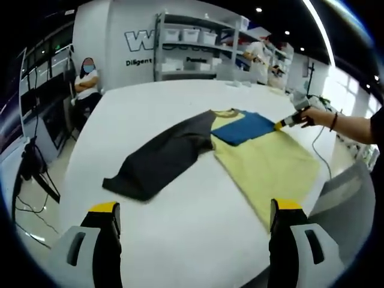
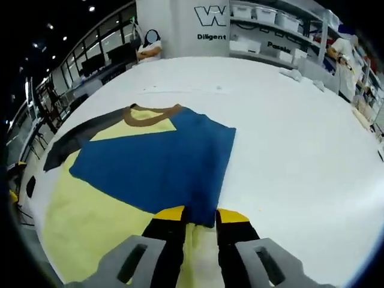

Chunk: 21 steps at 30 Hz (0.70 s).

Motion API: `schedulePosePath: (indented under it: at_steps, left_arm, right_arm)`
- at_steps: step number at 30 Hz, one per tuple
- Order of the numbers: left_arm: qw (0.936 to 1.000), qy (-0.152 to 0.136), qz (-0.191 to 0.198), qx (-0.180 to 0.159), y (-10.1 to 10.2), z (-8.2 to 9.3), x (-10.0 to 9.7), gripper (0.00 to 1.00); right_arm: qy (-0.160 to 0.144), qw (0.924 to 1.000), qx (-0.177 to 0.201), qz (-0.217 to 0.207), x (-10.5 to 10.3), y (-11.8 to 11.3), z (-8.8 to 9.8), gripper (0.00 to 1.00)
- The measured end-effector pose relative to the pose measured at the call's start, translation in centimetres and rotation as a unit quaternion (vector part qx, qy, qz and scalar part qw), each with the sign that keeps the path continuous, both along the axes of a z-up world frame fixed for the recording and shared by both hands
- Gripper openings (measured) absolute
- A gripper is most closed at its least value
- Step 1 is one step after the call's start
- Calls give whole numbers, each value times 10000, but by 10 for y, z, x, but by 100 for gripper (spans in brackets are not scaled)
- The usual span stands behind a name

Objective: Fold the garment on the visible template until the final outline fits inside the template.

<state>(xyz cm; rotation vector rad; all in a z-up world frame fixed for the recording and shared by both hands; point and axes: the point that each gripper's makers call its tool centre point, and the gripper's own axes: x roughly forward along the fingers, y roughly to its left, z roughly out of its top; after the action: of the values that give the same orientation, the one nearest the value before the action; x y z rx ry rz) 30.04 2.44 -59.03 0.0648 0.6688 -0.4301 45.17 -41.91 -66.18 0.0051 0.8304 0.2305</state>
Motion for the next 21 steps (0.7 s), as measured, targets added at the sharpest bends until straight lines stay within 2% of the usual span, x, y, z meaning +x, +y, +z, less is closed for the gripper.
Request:
schedulePosePath:
  at_steps: [4, 7, 10, 13, 17, 21]
  left_arm:
    - [9999, 2, 113, 36, 6, -1, 3, 99]
    - [9998, 4, 160, 113, 10, -2, 6, 99]
    - [9997, -18, 225, 124, 15, -3, 9, 99]
    - [9994, -46, 332, 121, 22, -3, 14, 99]
    - [9987, -35, 487, 121, 34, -4, 21, 98]
    - [9969, -87, 768, -169, 43, -4, 30, 97]
  right_arm:
    - [-146, 9995, 271, 21, -5, 8, 11, 59]
    - [-281, 9985, 469, 104, -12, 16, 21, 77]
    - [-362, 9975, 581, 178, -19, 20, 30, 89]
    - [-426, 9965, 680, 216, -29, 23, 40, 100]
    - [-498, 9959, 659, 364, -45, 26, 51, 99]
    - [-540, 9954, 621, 487, -61, 29, 61, 99]
